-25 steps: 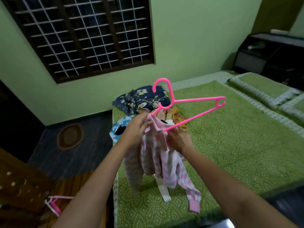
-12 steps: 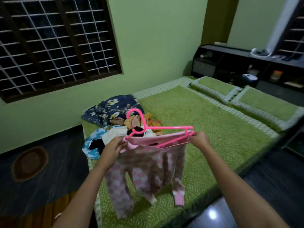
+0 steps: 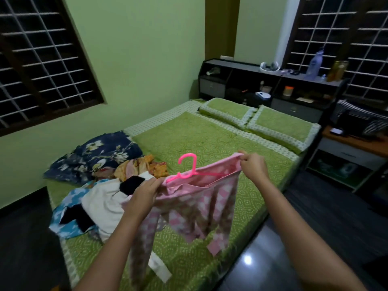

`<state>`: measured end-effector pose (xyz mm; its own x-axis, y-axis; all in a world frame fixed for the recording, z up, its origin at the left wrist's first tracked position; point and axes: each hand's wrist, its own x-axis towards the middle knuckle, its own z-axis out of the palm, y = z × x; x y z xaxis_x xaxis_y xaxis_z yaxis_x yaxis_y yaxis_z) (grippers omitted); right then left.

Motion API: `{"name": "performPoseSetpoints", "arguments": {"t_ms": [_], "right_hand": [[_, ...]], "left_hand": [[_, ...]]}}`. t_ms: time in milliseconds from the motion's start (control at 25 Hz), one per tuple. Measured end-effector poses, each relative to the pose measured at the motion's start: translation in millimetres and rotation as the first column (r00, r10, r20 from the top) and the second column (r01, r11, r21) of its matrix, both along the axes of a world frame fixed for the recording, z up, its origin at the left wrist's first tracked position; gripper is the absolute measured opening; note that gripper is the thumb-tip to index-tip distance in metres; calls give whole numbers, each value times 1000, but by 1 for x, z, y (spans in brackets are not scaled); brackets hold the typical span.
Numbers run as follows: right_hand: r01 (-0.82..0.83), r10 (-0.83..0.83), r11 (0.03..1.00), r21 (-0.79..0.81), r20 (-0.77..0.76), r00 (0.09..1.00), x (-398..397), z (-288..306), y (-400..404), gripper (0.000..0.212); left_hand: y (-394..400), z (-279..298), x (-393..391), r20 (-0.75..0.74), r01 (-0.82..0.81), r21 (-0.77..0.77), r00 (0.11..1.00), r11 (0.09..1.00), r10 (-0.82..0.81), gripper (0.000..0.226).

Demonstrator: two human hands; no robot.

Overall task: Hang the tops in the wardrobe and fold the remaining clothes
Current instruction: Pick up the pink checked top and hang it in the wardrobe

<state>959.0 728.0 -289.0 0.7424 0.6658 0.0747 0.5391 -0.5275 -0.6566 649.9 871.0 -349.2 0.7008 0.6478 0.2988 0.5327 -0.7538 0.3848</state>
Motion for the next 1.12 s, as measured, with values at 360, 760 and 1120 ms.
{"name": "performPoseSetpoints", "arguments": {"t_ms": [360,760,1120], "right_hand": [[-320,340,909,-267,30,940,124,109,-138,20],[-144,146,989,-40,28,989,361,111,-238,24],[473,-550,835,281,462,696,479,84,-277,16]], "left_hand": [[-12,89,256,292,174,52,939,983,-181,36],[-58,154,503,306,533,273,741,801,-598,35],[-85,136,723,258,708,283,594,647,-762,36]]}}
